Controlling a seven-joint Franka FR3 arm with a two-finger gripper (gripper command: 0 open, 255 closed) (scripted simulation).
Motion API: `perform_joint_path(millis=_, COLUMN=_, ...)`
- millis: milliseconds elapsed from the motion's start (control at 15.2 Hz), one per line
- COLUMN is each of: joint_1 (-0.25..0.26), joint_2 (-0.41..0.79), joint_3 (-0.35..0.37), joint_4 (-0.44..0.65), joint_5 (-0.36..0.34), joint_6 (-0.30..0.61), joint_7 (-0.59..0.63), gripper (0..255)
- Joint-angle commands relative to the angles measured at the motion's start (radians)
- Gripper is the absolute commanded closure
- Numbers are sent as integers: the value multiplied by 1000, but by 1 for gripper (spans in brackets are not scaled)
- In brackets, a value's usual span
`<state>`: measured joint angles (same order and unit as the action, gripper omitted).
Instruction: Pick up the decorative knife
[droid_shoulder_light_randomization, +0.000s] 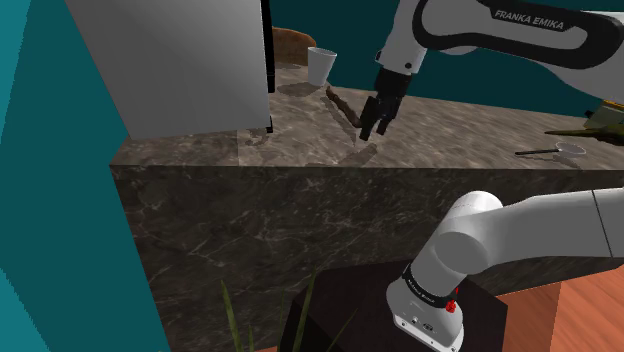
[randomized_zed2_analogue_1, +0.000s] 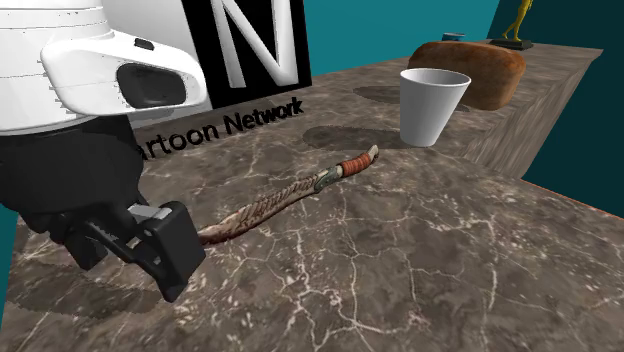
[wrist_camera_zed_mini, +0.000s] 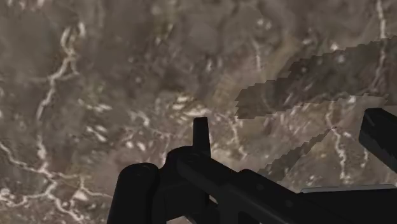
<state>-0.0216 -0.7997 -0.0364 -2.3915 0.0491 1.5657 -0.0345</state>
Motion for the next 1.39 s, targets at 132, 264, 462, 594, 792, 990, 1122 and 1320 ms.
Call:
perform_joint_path(millis=132, joint_1=-24, joint_2=80, joint_3=8, joint_4=64, joint_5=-4, joint_6=18, joint_7=53, gripper=0)
perform_joint_path(millis=264, joint_1=-48, joint_2=158, joint_3=13, joint_4=130, joint_5=-11, joint_6=30, joint_7=106, gripper=0)
perform_joint_path(millis=462, joint_1=-84, joint_2=270, joint_3=18, joint_4=237, joint_5=-24, joint_6=37, joint_7=186, gripper=0)
perform_joint_path(millis=594, joint_1=-106, joint_2=343, joint_3=19, joint_4=312, joint_5=-34, joint_6=34, joint_7=239, gripper=0)
perform_joint_path(millis=792, joint_1=-137, joint_2=449, joint_3=17, joint_4=431, joint_5=-51, joint_6=21, joint_7=317, gripper=0)
perform_joint_path(millis=990, joint_1=-165, joint_2=553, joint_3=9, joint_4=558, joint_5=-69, joint_6=-3, joint_7=392, gripper=0)
perform_joint_path(millis=1122, joint_1=-169, joint_2=567, joint_3=7, joint_4=563, joint_5=-72, joint_6=6, joint_7=405, gripper=0)
perform_joint_path(millis=1320, joint_1=-169, joint_2=559, joint_3=7, joint_4=514, joint_5=-72, joint_6=47, joint_7=406, gripper=0)
